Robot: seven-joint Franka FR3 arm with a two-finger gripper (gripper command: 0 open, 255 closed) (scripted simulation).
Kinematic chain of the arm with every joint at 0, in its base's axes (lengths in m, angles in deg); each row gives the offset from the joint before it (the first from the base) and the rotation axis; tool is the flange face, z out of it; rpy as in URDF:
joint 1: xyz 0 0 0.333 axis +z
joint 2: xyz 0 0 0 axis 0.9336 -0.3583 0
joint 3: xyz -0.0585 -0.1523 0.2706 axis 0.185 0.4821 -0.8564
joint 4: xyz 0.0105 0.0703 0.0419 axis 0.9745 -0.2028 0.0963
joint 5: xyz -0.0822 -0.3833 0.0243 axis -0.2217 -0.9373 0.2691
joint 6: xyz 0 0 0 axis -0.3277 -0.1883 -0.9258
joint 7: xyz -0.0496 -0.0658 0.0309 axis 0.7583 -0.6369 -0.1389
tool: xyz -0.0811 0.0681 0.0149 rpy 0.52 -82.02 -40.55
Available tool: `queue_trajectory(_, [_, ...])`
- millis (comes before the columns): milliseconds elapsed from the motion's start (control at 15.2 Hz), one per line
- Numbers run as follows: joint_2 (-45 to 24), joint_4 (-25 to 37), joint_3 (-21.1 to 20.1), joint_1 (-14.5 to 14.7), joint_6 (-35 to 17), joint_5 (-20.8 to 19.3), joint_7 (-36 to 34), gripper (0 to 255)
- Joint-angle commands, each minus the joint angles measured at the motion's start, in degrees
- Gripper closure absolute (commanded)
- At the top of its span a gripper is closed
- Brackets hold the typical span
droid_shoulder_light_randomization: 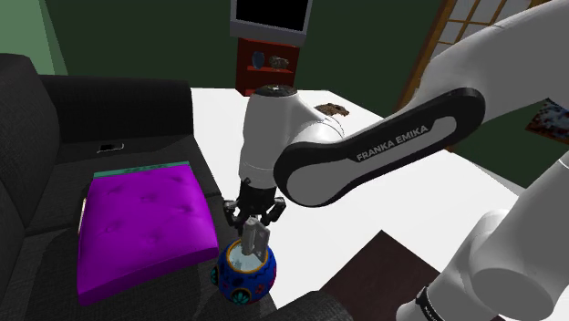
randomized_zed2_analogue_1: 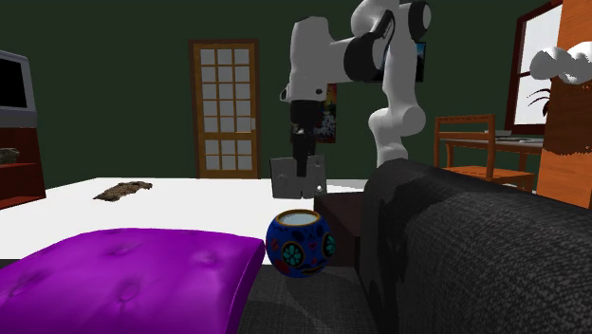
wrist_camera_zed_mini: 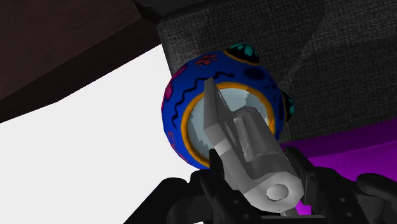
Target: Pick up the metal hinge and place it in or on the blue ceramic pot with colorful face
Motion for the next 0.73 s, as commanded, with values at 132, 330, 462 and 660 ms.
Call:
queue_trajectory(132, [-2.31,-1.18,-0.27,-0.01,-3.2,-1.69,-1.44,255])
queue_trajectory(330, [-4.2,-1.98,-0.3,-0.04,-5.59,-3.22,-2.59,255])
queue_trajectory(462, [-4.19,-1.98,-0.29,-0.02,-5.59,-3.21,-2.59,255])
queue_trajectory(660, [-4.2,-1.98,-0.29,-0.02,-5.59,-3.22,-2.59,255])
